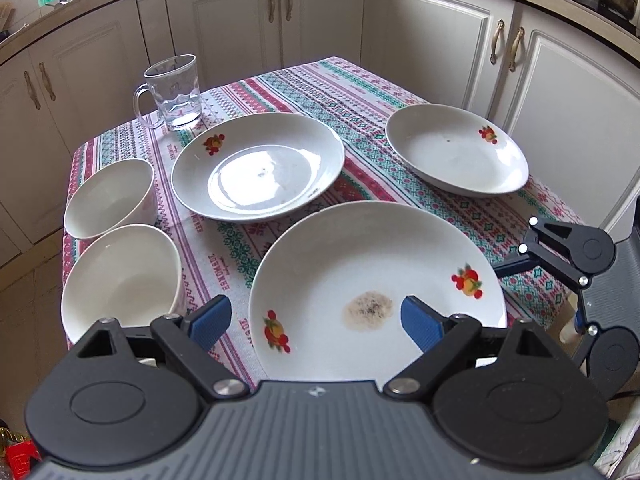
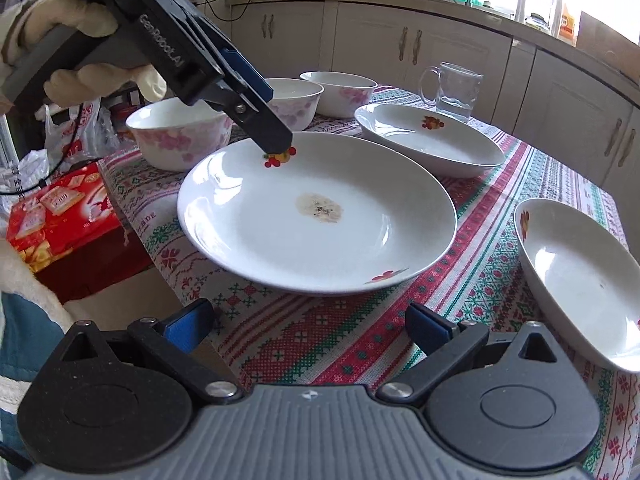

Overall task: Organize plates and bowls
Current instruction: 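Carry the stained plate with the left tool toward the shallow flowered plate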

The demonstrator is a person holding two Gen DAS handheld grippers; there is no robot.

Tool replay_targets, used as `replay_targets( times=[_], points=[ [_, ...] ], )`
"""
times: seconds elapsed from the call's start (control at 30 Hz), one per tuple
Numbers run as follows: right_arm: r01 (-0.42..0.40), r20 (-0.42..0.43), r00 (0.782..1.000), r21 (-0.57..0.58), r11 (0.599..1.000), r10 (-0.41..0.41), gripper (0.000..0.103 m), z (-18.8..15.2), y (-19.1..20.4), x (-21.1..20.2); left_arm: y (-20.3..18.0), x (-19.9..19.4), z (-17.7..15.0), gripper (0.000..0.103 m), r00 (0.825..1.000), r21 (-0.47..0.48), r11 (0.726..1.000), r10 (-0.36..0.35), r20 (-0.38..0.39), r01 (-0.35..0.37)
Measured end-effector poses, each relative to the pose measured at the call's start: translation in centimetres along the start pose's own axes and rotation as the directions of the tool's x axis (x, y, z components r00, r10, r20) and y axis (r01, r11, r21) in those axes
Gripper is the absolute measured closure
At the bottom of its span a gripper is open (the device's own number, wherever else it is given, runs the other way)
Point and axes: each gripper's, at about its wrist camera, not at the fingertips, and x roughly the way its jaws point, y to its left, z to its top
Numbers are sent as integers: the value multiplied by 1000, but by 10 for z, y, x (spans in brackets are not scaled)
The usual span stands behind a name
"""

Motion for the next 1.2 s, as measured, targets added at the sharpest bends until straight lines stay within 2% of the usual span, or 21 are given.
replay_targets(
  times=[0.07, 0.43, 0.53, 0.67, 0.73, 0.93, 1.2],
  points=[
    [-16, 9, 1000, 28, 999, 15, 0, 0, -4, -1, 1, 4, 2, 11, 1000, 6, 1000, -3, -7, 3],
    [-22, 10, 1000, 22, 1000, 22, 0, 8, -10, 8, 9, 27, 16, 13, 997, 29, 999, -11, -82, 13],
    [-22, 19, 1000, 24, 999, 21, 0, 8, -12, 10, 13, 34, 20, 13, 994, 18, 999, -32, -108, 34],
    [-28, 38, 999, 20, 999, 27, 0, 6, -14, 12, 16, 44, 23, 14, 986, 8, 998, -65, -151, 67],
    [-31, 53, 998, 15, 999, 30, 0, 4, -14, 11, 17, 50, 24, 20, 982, 10, 997, -76, -172, 78],
    [-18, 70, 997, 24, 1000, 16, 0, 2, -12, 10, 19, 60, 29, 26, 969, 2, 994, -110, -223, 113],
    [0, 90, 996, 38, 999, -4, 0, -1, -9, 8, 21, 69, 36, 27, 952, 11, 990, -130, -279, 138]
  ],
)
